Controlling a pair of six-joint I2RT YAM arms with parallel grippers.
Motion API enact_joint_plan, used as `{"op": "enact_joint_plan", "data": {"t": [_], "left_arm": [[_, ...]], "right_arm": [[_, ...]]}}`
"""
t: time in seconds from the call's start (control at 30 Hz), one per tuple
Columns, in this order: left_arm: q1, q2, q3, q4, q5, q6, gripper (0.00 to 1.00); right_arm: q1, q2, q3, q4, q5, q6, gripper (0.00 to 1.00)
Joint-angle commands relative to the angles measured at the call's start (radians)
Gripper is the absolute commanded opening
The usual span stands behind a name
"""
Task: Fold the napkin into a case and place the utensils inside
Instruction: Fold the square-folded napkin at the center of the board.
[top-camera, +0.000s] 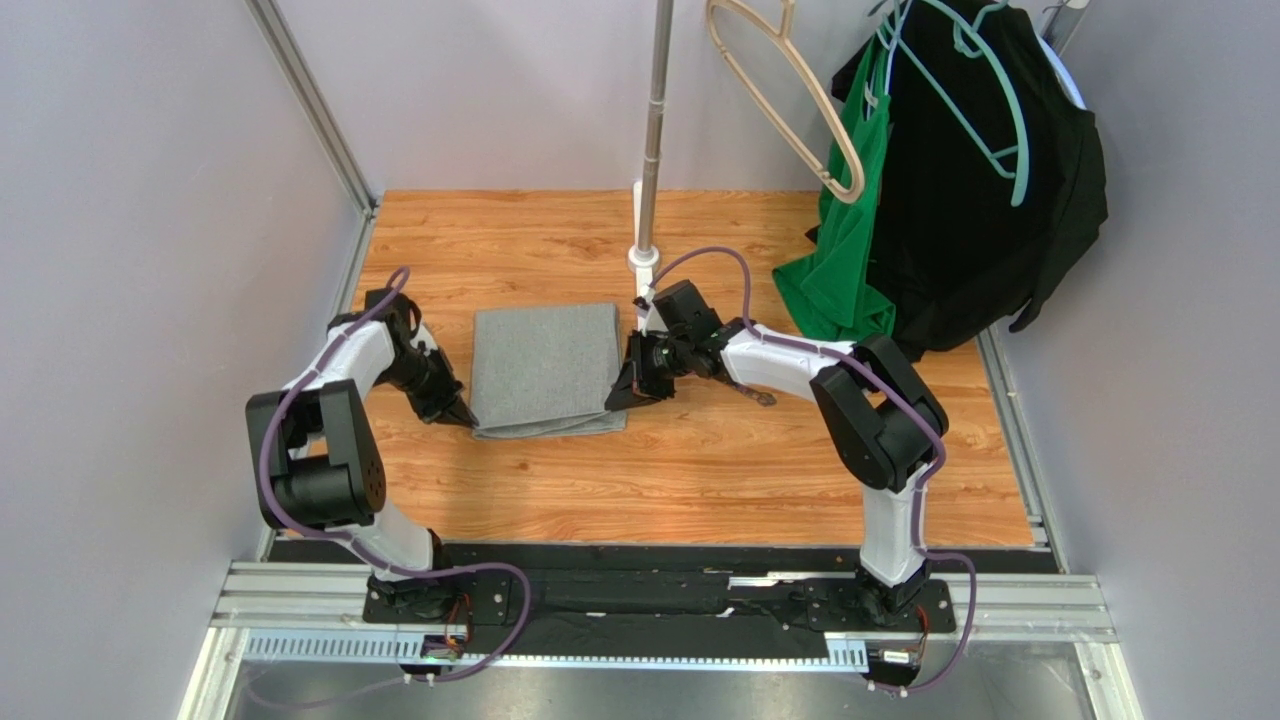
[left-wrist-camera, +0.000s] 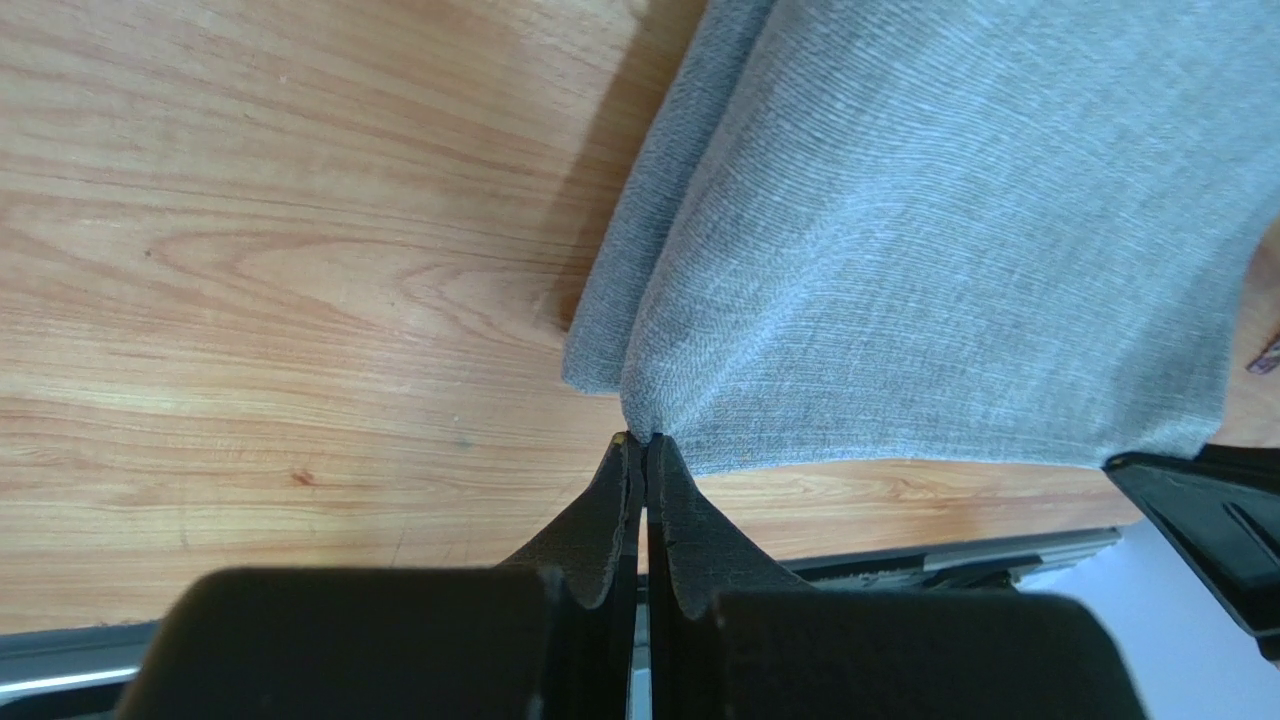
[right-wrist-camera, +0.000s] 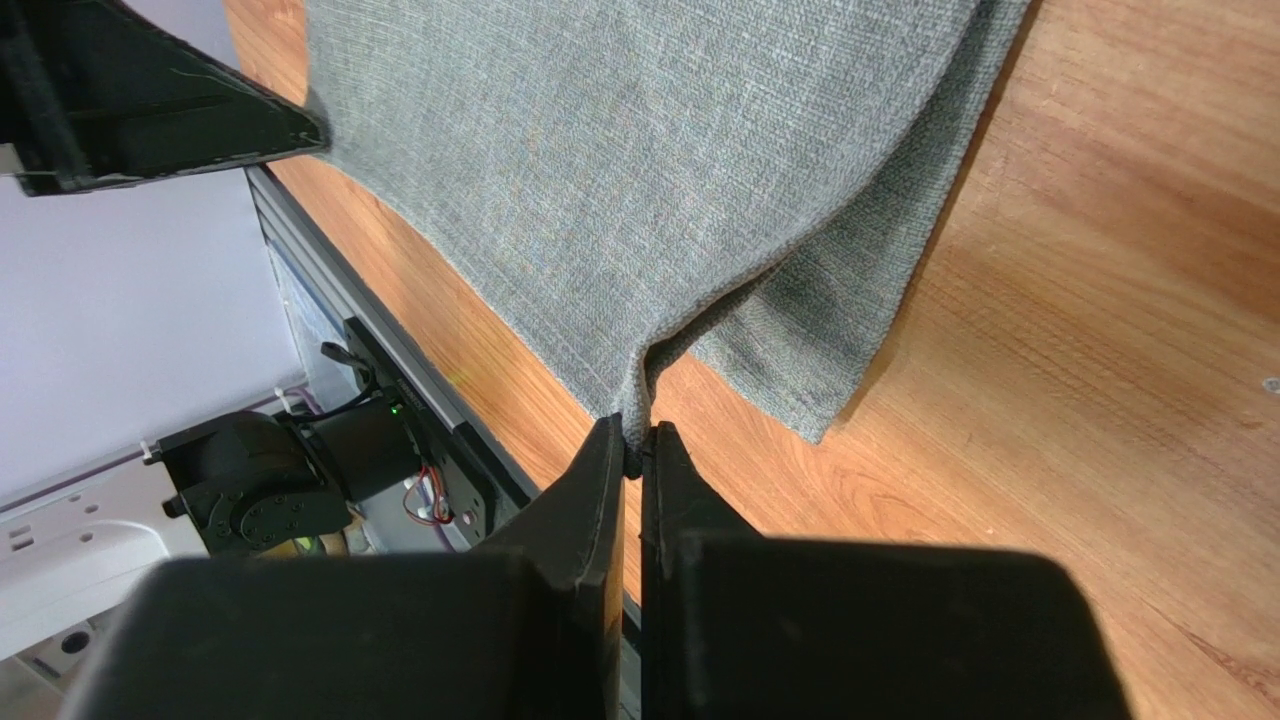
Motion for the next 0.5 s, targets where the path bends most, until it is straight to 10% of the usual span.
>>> {"op": "enact_joint_plan", "data": {"t": [0.0, 0.37, 0.47], "left_arm": [[0.002, 0.017, -0.006, -0.011, -0.023, -0.017, 0.0], [0.002, 0.058, 0.007, -0.013, -0.071, -0.031, 0.0], [0.004, 0.051, 0.021, -0.046, -0.071, -0.032, 0.19]], "right_arm": [[0.006, -0.034, -0.011, 0.046, 0.007, -0.016, 0.0], [0.008, -0.026, -0.039, 0.034, 0.047, -0.022, 0.02], [0.008, -0.031, -0.008, -0.03, 0.073, -0.076, 0.18]]}}
